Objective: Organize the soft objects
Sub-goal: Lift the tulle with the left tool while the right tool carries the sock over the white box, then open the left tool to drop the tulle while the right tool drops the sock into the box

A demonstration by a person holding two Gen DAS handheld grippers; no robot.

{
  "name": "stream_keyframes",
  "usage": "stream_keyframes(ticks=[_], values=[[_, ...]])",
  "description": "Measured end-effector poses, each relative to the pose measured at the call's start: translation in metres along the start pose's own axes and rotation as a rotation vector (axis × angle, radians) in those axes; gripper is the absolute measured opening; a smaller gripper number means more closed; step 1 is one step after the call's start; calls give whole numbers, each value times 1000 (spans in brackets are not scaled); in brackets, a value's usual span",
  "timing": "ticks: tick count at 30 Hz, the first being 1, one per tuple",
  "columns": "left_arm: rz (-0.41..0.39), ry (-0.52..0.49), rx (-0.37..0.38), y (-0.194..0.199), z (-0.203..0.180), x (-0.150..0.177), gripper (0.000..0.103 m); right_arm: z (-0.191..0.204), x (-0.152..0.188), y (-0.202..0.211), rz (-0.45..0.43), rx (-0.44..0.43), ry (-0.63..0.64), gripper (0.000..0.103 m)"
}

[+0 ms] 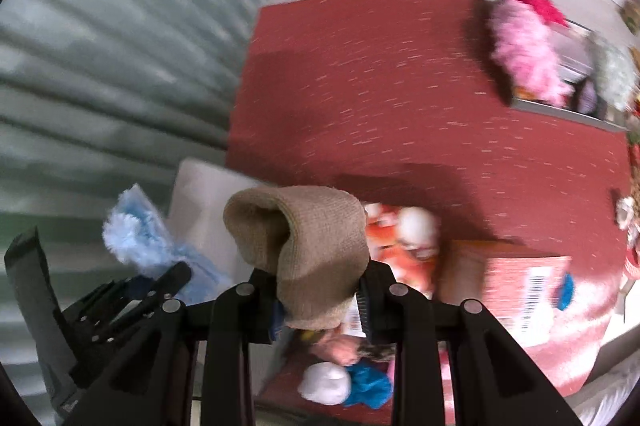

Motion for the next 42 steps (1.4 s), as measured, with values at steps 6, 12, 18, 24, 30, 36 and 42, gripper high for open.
stream_keyframes(ticks=[6,12,18,24,30,36,42], values=[[69,74,-28,-27,30,25,25,63,11,-51,83,-36,108,30],[131,121,-40,-55,43,53,25,88,16,-95,134,-32,160,30],[166,148,-27,-74,43,63,25,88,20,-120,174,5,170,30],[184,154,-26,-82,39,60,25,86,23,-141,207,31,178,30],[192,161,-22,-86,43,55,25,92,18,-159,226,51,186,30],[209,163,-22,-91,48,55,25,81,25,-169,249,76,179,30],[215,159,-28,-92,48,52,25,78,25,-174,253,90,168,30]])
Point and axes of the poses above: each gripper's, at about its wrist camera, not at the fingertips, and y roughly against the way its jaws point, z to its left, x to its underside, the point moved 7 cm from there along -y, roughly the way its jaws point, and after that the axes turned 5 degrees about z, right-handed, at the moved point
